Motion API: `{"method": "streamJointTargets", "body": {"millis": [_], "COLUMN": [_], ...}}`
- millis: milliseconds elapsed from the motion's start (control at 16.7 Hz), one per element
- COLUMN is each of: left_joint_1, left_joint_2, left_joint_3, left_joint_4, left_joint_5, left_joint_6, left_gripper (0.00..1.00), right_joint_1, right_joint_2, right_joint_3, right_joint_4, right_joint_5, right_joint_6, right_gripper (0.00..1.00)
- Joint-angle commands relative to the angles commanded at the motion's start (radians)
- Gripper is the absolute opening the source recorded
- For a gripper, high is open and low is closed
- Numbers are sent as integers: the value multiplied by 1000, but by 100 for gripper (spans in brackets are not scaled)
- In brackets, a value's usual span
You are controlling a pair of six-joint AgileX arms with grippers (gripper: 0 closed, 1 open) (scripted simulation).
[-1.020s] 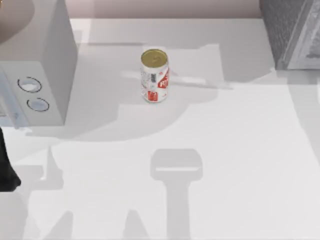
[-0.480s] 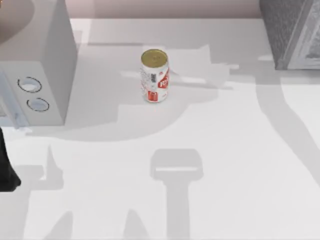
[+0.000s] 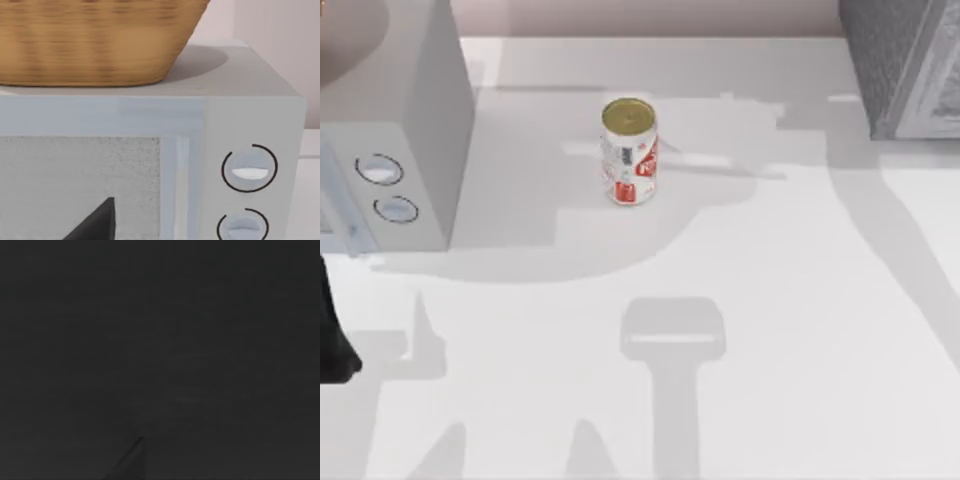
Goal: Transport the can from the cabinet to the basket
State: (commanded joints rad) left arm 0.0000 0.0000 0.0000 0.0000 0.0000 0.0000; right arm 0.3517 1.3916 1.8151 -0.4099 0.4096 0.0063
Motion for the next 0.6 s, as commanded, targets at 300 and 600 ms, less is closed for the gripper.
{"method": "streamJointTargets", "body": {"millis": [300, 600], "left_joint_1": [0, 0], "left_joint_2": [0, 0], "left_joint_3": [0, 0], "left_joint_4": [0, 0], "left_joint_5": [0, 0], "left_joint_6": [0, 0], "left_gripper": [100, 100], "right_joint_1": [-9, -30], "right_joint_2": [7, -82], "right_joint_3": [8, -96], "right_joint_4": [8, 38], "right_joint_5": [-14, -40], "right_joint_6": [-1, -1], "right_gripper": [100, 100]}}
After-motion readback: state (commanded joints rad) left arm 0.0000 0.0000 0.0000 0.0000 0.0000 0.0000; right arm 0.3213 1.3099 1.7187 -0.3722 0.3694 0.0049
